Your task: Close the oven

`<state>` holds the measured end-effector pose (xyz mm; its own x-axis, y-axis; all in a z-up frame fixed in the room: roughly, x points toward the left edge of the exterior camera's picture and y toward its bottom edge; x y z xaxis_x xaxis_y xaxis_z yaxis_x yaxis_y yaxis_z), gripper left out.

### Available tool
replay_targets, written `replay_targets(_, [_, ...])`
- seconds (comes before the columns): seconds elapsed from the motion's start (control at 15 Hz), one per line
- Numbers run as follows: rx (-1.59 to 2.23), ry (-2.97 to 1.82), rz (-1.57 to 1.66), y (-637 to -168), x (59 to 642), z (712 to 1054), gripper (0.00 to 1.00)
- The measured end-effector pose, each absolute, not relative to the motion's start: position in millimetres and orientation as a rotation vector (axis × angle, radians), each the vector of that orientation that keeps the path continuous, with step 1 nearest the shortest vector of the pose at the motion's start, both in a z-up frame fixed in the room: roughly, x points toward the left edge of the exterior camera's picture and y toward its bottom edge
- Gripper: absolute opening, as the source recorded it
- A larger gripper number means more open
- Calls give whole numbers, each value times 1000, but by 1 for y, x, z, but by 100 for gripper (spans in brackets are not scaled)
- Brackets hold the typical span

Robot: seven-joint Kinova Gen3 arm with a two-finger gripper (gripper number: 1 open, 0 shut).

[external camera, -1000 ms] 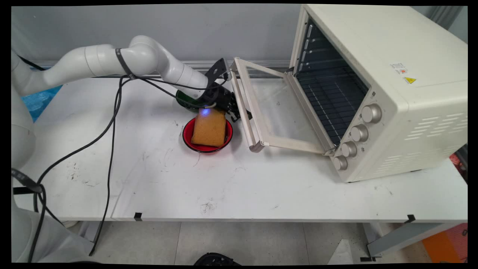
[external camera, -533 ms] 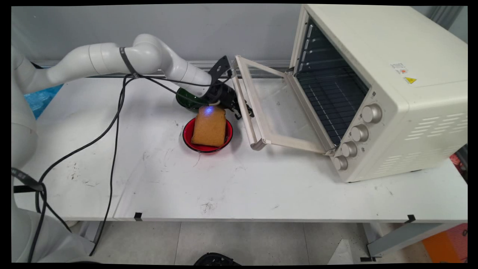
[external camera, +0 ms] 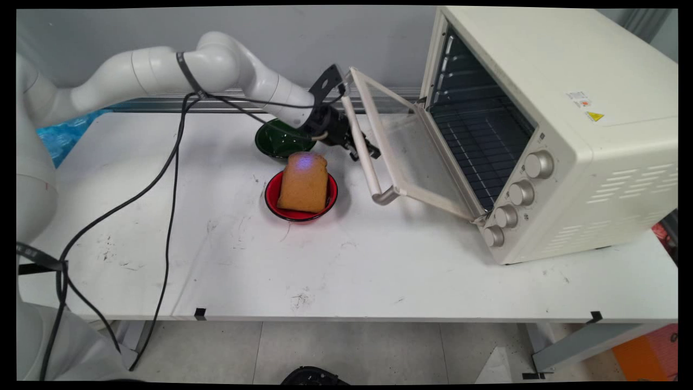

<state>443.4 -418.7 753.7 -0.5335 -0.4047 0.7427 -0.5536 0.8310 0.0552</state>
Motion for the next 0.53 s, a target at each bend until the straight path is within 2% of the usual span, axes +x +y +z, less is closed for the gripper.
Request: replay_targets(0.53, [693, -2153, 242, -438, 415, 800, 0])
